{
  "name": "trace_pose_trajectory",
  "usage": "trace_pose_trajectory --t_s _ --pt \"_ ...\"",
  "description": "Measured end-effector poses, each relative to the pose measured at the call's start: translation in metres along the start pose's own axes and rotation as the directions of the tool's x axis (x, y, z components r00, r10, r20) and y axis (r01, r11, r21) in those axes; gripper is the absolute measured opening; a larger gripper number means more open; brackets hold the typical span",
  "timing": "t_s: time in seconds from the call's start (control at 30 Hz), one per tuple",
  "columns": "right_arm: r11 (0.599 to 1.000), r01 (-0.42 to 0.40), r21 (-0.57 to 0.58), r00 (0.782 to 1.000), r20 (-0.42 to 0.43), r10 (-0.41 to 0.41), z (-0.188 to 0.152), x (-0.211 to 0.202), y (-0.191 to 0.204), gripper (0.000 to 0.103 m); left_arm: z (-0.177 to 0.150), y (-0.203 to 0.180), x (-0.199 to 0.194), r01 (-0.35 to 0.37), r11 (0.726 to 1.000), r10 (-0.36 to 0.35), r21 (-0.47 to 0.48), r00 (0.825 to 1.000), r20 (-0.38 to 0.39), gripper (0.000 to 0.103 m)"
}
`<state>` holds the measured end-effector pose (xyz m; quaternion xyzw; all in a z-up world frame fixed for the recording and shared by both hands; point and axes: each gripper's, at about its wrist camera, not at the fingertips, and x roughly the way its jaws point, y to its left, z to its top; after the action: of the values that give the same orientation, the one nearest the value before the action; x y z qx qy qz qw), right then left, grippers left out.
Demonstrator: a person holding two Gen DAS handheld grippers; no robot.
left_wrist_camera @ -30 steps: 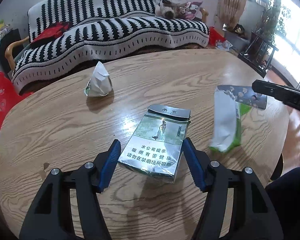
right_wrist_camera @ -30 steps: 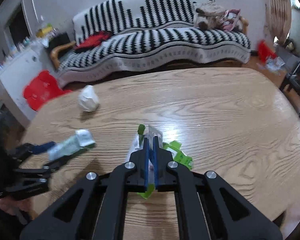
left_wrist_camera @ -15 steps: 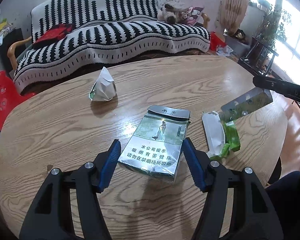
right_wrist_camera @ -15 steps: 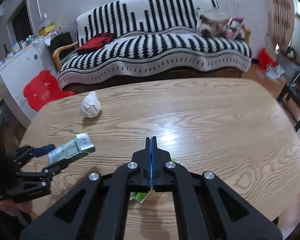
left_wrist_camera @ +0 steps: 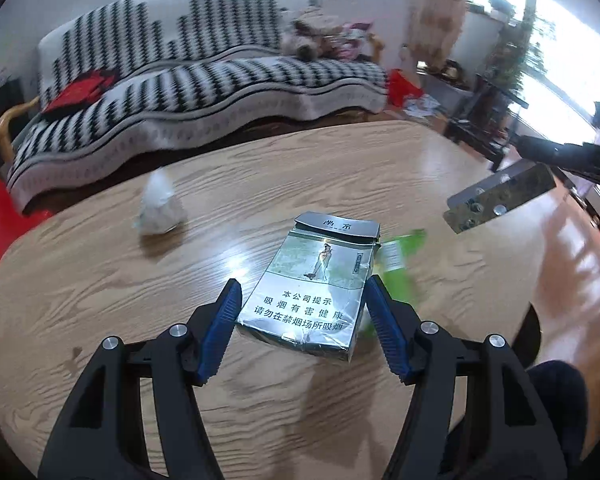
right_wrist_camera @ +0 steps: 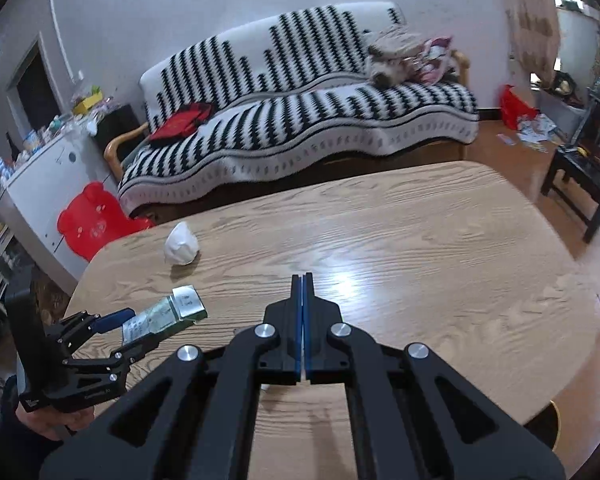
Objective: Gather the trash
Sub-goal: 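Carry cigarette box and blister pack over the black bin and open both tools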
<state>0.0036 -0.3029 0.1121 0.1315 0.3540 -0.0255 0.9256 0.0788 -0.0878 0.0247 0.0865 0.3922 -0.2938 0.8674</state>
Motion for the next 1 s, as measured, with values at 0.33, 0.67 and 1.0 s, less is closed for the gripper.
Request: trace_pose_trajectory --t_s 0.33,0.67,1.0 --pt "0.969 0.183 0.169 0.98 0.052 -0.194 -0.047 -0.11 -0.138 0.002 0.027 -0.198 0.006 0.282 0.939 -0.281 0.197 0.959 -0.033 0.063" --pt "0.873 0.367 0.321 0.927 -0.053 -0.371 -0.147 -0.174 -0.273 0.002 -0.012 -0.367 0.056 0.482 0.84 -0.436 0.251 0.873 -0.216 0.063" --pt "0.832 0.394 0.39 0.919 -0.171 -0.355 -0.22 -0.148 -0.333 0.002 -0.047 -0.418 0.104 0.476 0.826 -0.389 0.302 0.869 -0.306 0.063"
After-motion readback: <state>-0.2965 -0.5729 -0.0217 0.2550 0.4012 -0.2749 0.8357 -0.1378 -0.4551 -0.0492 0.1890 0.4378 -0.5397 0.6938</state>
